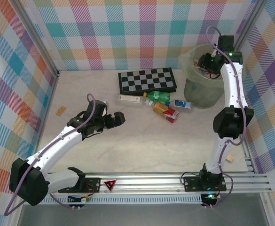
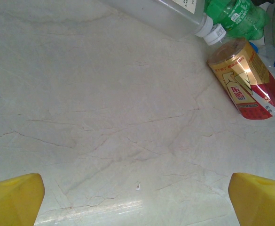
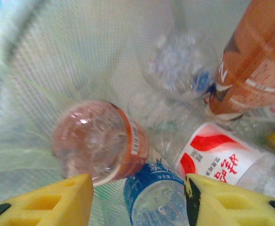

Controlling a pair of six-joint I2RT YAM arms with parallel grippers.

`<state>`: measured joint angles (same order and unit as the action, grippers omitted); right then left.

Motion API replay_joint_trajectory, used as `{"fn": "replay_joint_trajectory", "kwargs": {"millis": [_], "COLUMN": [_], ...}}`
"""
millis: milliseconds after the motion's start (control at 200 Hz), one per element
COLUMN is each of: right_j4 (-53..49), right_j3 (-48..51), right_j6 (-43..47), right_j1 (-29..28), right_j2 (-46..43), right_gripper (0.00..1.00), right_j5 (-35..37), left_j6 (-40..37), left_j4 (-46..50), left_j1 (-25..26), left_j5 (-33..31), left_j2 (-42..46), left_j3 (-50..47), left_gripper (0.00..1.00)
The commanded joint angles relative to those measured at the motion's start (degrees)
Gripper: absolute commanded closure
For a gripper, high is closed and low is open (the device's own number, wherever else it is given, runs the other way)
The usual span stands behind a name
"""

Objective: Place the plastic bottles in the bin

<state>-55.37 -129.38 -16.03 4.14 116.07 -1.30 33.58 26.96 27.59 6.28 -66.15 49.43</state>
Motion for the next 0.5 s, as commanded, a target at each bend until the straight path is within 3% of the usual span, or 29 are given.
{"fn": "replay_joint_trajectory", "kwargs": {"millis": [0,495], "right_j4": [-1.49,0.05], "right_j3": [-3.32,3.2], "right_j6": [0.55,4.93], "right_j1": [-0.35,-3.84], "right_j2": [-2.79,-15.38], "right_gripper": [0.44,0.39], "right_j5": [0.79,-0.81], "left_j6": [-0.1,-0.27], "left_j4": [0.56,0.34], "left_j1": [-0.4,-0.38], "left_j5": [-0.77,-1.19], "left_j2": [0.86,-0.16], "left_j3": [0.2,0.67], "left_gripper": [0.0,0.0]}}
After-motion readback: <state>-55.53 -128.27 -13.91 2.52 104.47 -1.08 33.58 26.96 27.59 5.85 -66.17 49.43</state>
